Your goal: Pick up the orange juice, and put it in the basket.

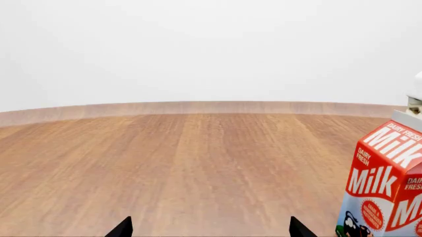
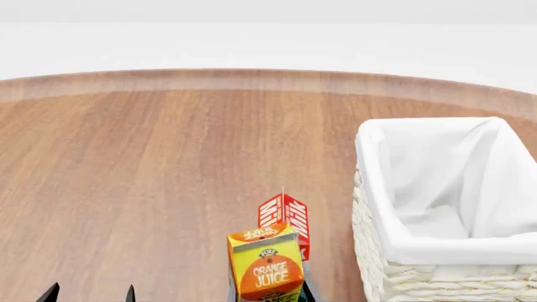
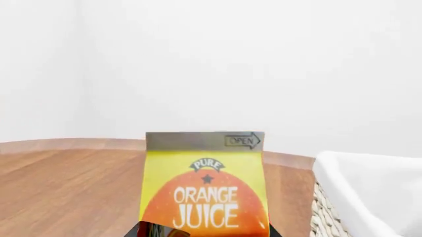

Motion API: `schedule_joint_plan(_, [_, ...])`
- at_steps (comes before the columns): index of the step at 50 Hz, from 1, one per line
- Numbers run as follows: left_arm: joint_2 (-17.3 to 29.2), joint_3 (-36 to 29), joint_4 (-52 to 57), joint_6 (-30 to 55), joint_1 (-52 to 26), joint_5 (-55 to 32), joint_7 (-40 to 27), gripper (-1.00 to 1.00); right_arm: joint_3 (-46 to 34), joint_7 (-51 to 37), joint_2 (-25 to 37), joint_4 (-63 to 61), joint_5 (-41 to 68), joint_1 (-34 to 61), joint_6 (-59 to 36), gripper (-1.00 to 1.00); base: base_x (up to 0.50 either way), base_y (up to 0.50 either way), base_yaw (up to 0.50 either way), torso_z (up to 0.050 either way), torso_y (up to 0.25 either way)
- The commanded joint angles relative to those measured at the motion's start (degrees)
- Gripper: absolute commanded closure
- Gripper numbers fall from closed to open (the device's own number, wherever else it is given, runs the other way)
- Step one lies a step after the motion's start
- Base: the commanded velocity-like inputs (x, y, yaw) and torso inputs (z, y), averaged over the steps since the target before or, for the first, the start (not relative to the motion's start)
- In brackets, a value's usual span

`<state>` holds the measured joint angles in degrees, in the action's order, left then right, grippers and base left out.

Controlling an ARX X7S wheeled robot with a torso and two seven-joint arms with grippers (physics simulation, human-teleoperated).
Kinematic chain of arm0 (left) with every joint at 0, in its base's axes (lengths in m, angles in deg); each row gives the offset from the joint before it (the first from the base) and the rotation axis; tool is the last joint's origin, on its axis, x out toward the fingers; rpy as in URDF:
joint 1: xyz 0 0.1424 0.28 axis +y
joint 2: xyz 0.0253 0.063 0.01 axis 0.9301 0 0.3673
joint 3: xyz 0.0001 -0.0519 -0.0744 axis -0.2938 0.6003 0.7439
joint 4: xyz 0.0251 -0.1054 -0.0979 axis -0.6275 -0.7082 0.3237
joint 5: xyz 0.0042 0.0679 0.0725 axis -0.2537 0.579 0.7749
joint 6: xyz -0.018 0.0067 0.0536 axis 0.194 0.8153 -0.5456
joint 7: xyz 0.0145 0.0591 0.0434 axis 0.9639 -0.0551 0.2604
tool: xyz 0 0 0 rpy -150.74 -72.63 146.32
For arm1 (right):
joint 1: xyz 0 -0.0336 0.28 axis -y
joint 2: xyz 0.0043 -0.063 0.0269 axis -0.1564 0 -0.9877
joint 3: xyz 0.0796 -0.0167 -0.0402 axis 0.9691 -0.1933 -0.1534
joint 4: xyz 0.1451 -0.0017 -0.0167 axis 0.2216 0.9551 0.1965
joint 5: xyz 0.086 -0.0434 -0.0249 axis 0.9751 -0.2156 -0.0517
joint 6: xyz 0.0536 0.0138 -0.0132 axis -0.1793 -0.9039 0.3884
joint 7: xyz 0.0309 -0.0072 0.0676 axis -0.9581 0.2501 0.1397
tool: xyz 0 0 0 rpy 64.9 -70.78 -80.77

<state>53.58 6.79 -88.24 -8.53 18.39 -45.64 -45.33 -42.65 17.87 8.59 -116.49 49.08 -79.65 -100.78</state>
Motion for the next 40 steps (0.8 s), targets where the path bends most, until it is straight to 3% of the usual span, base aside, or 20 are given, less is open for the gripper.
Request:
schedule_joint_plan(1, [0.1, -0.2, 0.0, -0.1, 0.0, -0.1, -0.1, -1.0, 1.1, -0.6, 0.6, -5.6, -1.5, 1.7, -4.1, 1.0, 0.0, 0.0, 0.0, 0.0, 0.0])
schedule_joint_plan(40, [0.5, -0.7, -0.1, -0.3, -0.2, -0.5, -0.6, -1.0, 8.7, -4.6, 2.6, -19.1, 5.4, 9.9, -19.1, 1.0, 0.0, 0.0, 0.0, 0.0, 0.001])
